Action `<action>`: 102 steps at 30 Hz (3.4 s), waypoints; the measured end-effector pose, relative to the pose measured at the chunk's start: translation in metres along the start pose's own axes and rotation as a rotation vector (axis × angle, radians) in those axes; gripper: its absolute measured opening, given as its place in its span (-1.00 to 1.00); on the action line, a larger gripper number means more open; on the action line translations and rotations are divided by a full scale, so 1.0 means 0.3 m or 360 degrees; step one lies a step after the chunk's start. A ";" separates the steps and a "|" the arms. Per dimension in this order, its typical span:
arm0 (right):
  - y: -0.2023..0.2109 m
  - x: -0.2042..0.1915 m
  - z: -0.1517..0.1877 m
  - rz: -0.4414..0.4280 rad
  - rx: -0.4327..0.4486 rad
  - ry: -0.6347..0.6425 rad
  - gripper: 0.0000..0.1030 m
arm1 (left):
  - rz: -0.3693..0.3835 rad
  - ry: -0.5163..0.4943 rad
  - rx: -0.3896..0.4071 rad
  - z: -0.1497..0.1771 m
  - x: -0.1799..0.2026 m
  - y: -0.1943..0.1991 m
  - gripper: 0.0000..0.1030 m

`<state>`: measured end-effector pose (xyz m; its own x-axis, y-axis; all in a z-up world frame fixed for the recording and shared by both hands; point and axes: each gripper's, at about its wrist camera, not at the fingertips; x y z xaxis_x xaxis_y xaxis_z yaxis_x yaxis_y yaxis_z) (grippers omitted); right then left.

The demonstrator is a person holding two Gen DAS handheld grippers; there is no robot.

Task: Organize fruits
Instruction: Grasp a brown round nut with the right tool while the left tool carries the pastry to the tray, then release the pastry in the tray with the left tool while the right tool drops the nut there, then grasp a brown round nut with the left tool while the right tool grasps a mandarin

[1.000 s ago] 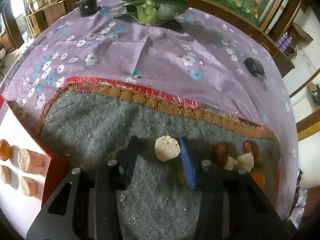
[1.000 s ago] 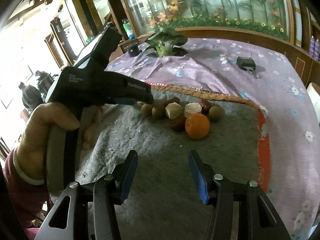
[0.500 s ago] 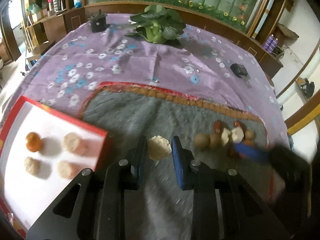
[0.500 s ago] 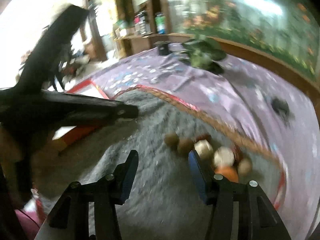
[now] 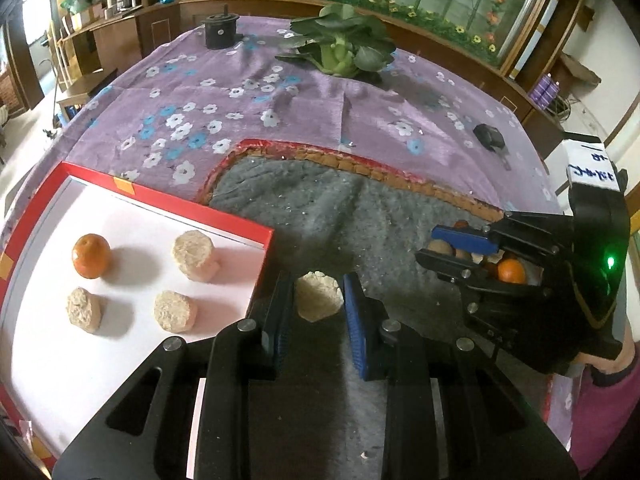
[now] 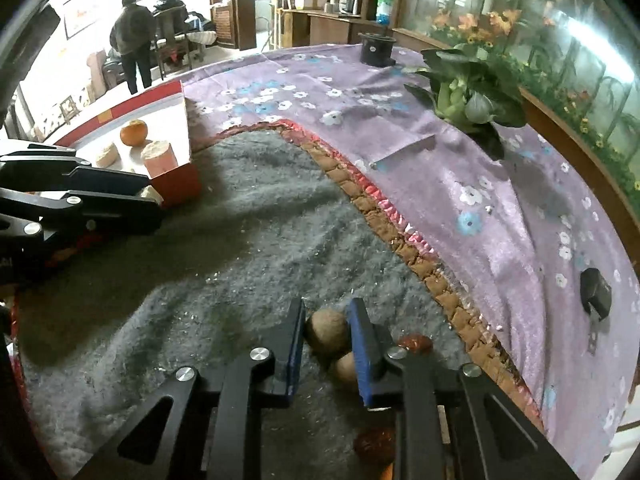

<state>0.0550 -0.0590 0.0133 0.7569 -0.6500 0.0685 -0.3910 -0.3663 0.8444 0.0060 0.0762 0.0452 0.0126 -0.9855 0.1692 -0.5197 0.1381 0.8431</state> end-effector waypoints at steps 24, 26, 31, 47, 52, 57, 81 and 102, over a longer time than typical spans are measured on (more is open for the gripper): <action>0.196 -0.276 -0.038 -0.0140 0.0334 -0.0206 -0.58 | -0.0137 0.0085 0.0140 0.096 -0.226 0.193 -0.52; 0.195 -0.296 -0.042 -0.0163 0.0342 -0.0212 -0.58 | -0.0163 0.0100 0.0136 0.113 -0.261 0.200 -0.52; 0.177 -0.402 -0.078 -0.0248 0.0374 -0.0215 -0.58 | -0.0284 0.0103 0.0175 0.154 -0.324 0.222 -0.52; 0.114 -0.596 -0.204 -0.0329 0.0398 -0.0185 -0.58 | -0.0375 0.0134 0.0158 0.201 -0.432 0.189 -0.52; 0.059 -0.600 -0.224 -0.0315 0.0355 -0.0183 -0.58 | -0.0362 0.0148 0.0132 0.202 -0.448 0.171 -0.52; 0.020 -0.602 -0.229 -0.0324 0.0320 -0.0180 -0.58 | -0.0362 0.0151 0.0110 0.200 -0.455 0.156 -0.52; 0.071 -0.538 -0.156 -0.0280 0.0355 -0.0313 -0.43 | -0.0423 0.0163 0.0161 0.198 -0.413 0.187 -0.01; 0.276 -0.260 0.154 0.0039 0.0404 -0.0642 -0.11 | -0.0190 -0.0135 0.0153 0.128 0.007 0.126 -0.01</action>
<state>-0.0606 -0.0695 0.0534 0.5017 -0.8487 -0.1673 -0.5598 -0.4660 0.6852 -0.0465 0.0755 0.0578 0.0094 -0.9997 0.0238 -0.5981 0.0135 0.8013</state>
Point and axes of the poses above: each gripper's, at about its wrist camera, not at the fingertips, and y roughly against the way its jaws point, x to its right, z to its underside, and after that the axes turned 1 degree about -y, right-handed
